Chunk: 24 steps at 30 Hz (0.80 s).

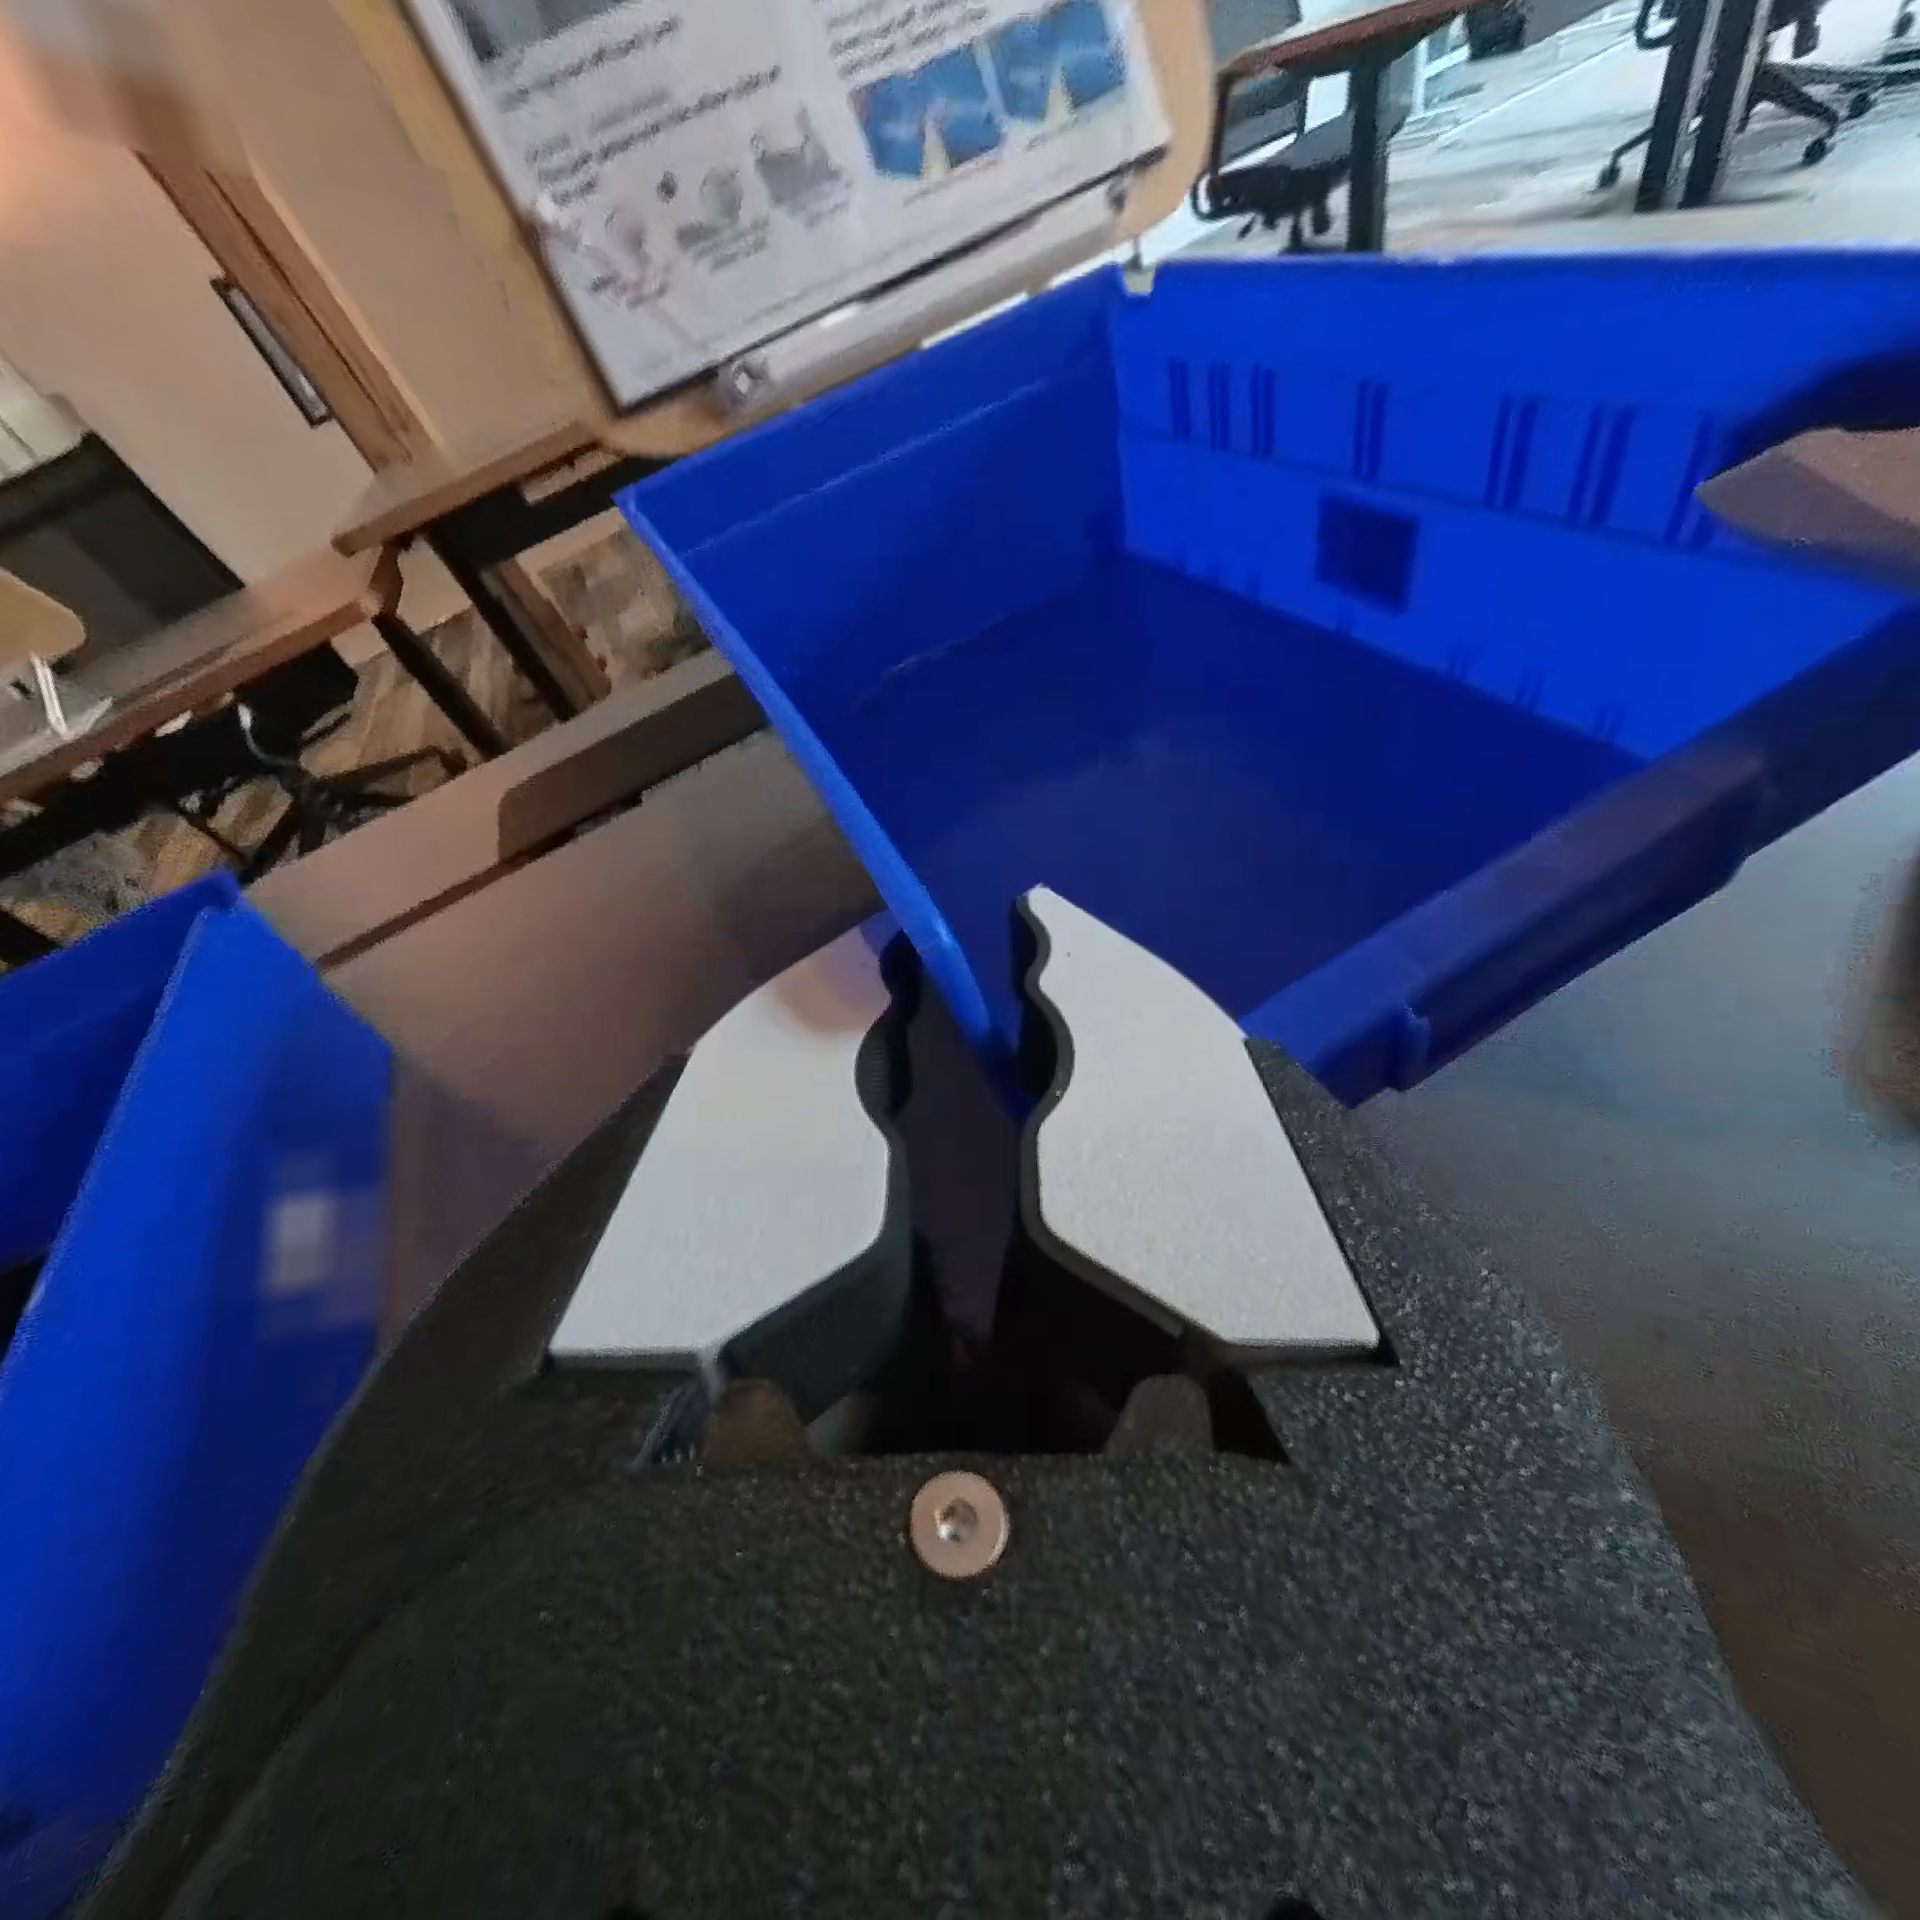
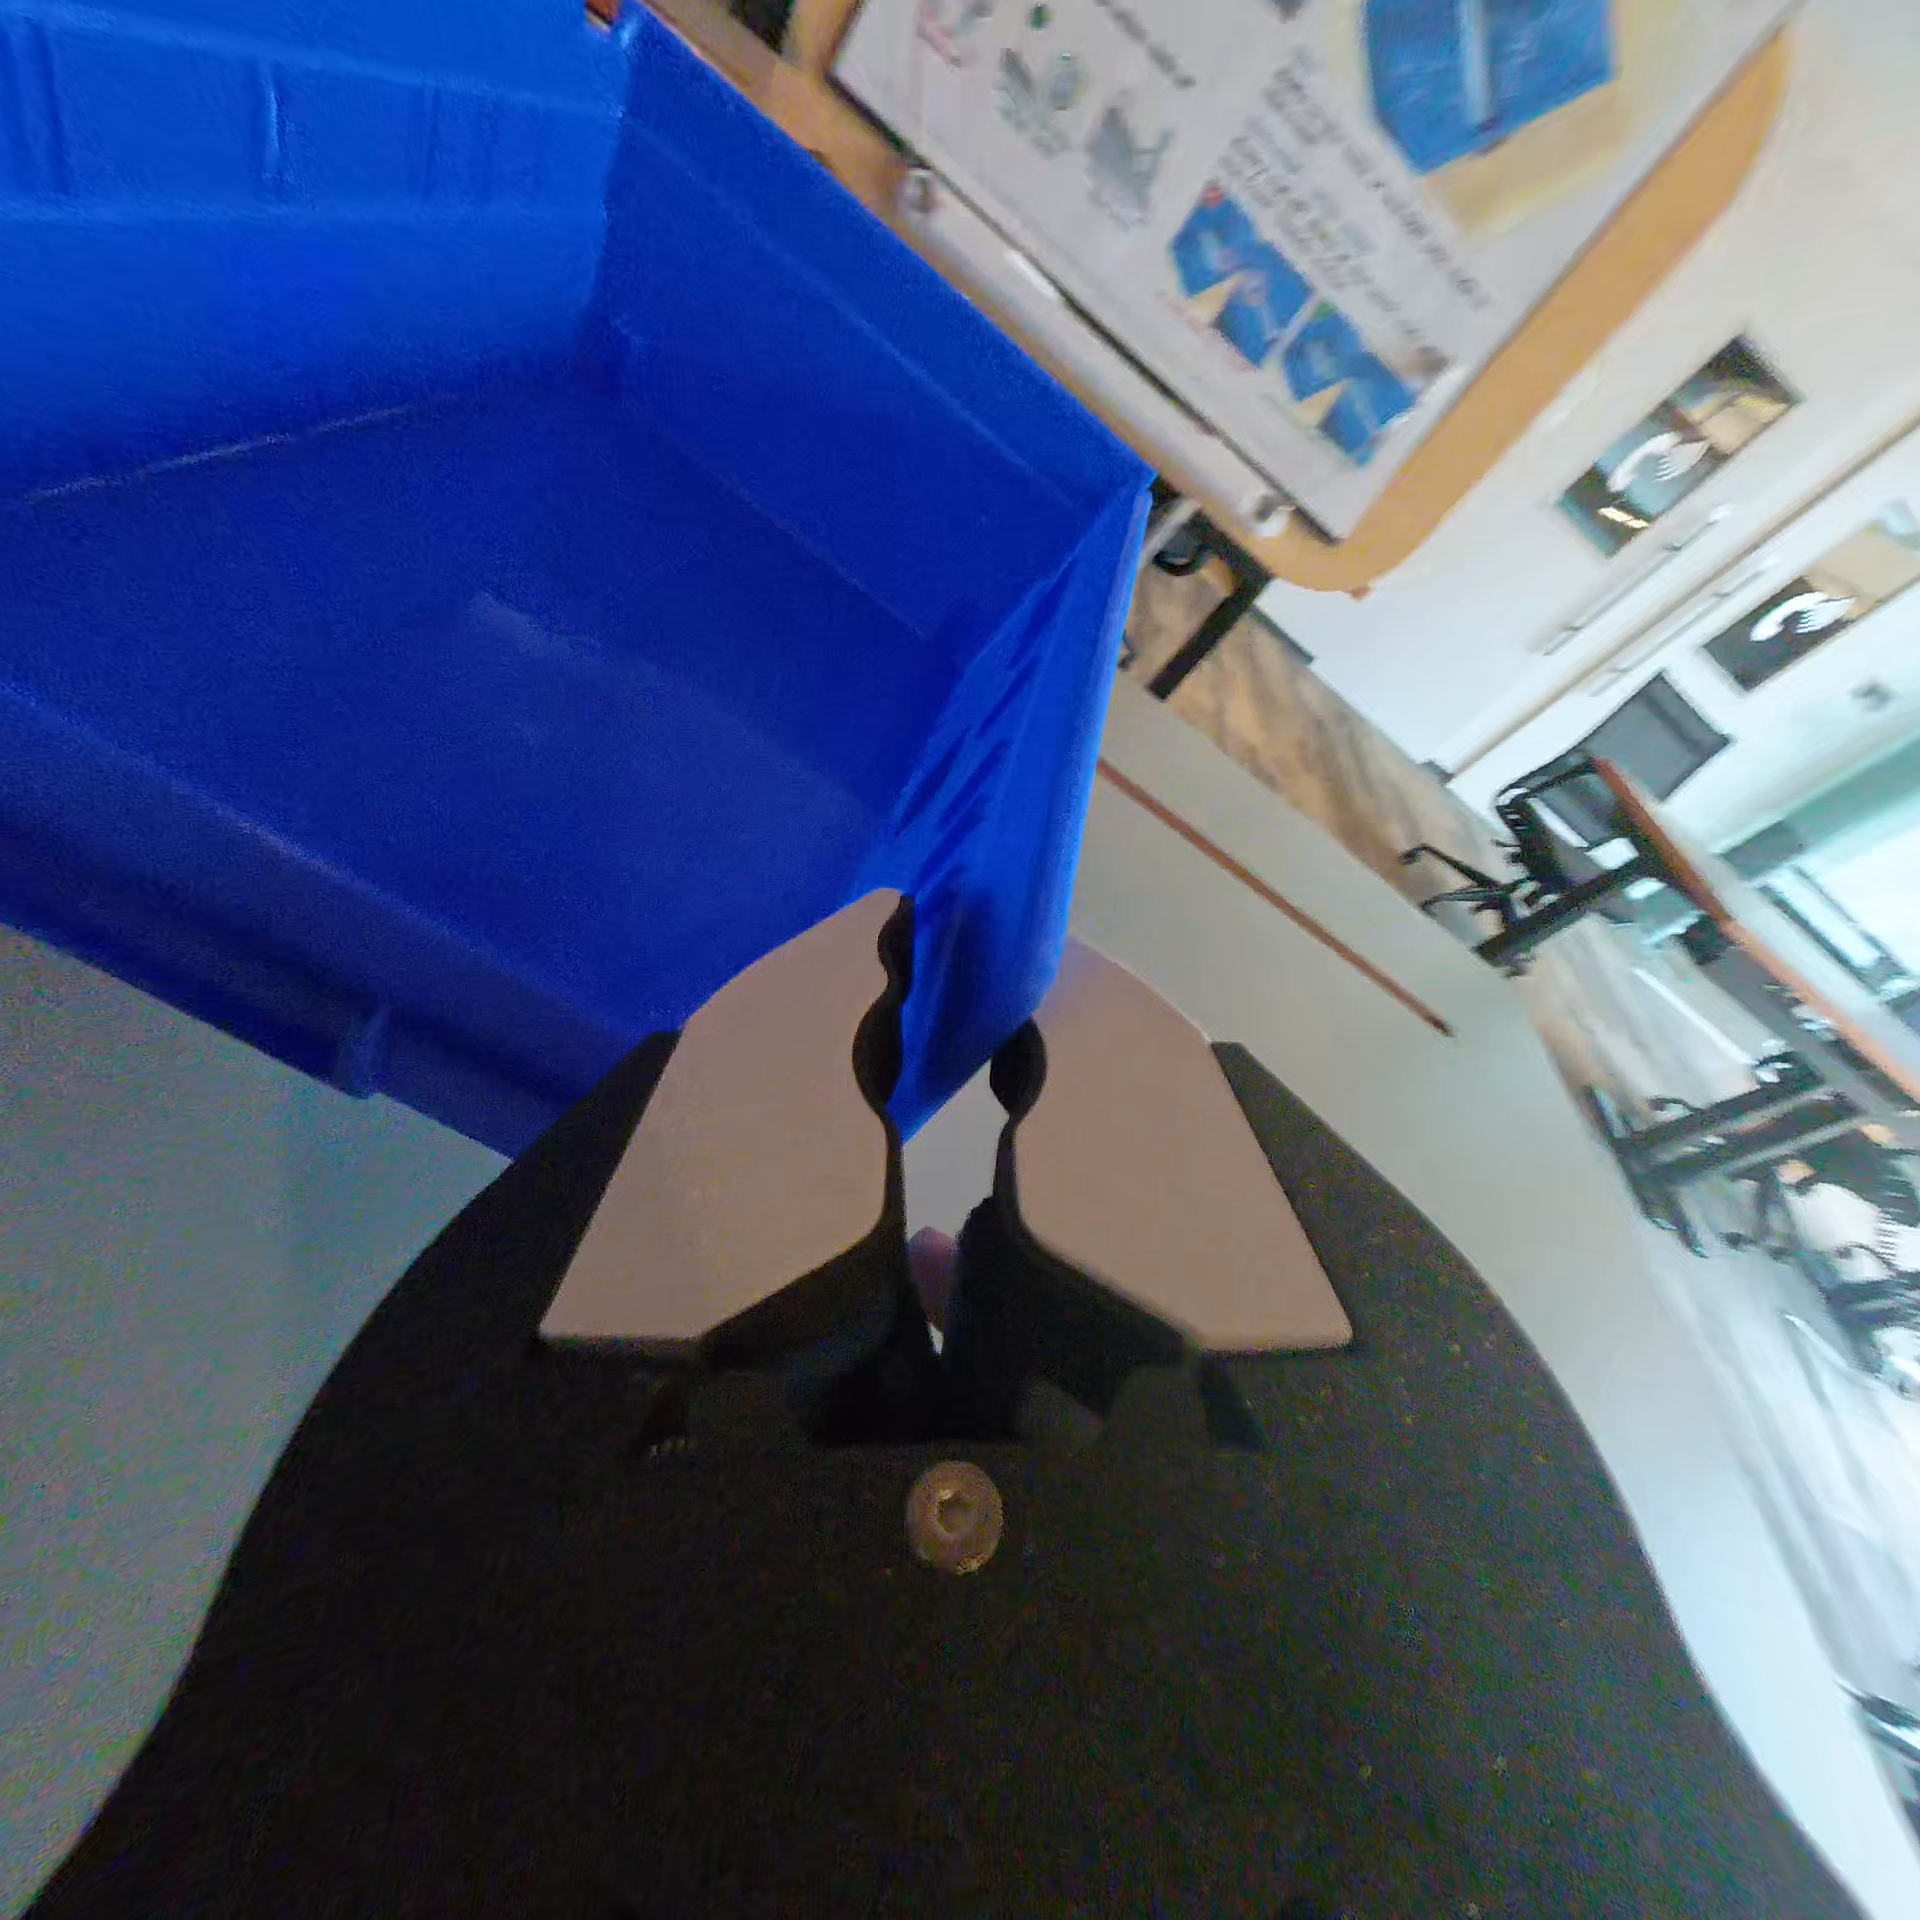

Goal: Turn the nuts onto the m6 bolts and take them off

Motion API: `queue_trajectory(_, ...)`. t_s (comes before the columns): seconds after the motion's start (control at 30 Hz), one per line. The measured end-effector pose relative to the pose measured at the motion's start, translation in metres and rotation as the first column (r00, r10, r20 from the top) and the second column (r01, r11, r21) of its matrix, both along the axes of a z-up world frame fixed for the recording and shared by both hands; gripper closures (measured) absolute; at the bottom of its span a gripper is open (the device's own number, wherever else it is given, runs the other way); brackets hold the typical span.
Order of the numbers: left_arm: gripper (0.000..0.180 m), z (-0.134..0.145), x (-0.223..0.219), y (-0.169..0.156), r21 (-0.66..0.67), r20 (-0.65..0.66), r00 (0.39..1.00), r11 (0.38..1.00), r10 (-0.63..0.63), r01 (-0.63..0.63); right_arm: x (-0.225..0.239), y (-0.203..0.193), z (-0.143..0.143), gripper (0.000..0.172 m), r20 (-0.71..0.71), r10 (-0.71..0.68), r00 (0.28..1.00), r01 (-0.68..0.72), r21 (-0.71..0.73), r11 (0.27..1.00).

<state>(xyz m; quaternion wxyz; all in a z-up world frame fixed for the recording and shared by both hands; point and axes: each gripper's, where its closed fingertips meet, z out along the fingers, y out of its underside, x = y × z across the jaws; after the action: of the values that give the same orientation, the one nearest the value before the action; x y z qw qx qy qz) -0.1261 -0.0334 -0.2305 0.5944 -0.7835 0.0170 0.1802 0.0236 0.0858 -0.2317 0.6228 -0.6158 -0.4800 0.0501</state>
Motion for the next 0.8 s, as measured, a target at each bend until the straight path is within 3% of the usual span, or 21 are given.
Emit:
queue_trajectory(0.17, 0.163, 0.018, 0.07, 0.043, 0.027, -0.019, 0.998, 0.998, -0.062, 0.062, 0.077, 0.037, 0.024, 0.162, -0.006, -0.06, 0.998, 0.06, 0.039, 0.997)
queue_trajectory(0.33, 0.161, 0.011, 0.142, 0.104, 0.038, -0.023, 0.991, 0.991, -0.129, 0.129, 0.15, 0.095, 0.019, 0.162, -0.027, -0.085, 0.996, 0.087, 0.083, 0.993)
queue_trajectory(0.5, 0.159, -0.011, 0.205, 0.161, -0.022, -0.062, 0.982, 0.984, -0.18, 0.179, 0.213, 0.148, 0.008, 0.164, -0.058, -0.115, 0.992, 0.12, 0.086, 0.989)
queue_trajectory(0.8, 0.153, -0.059, 0.272, 0.223, -0.194, -0.076, 0.951, 0.94, -0.3, 0.281, 0.274, 0.208, -0.006, 0.167, -0.081, -0.175, 0.981, 0.177, 0.028, 0.984)
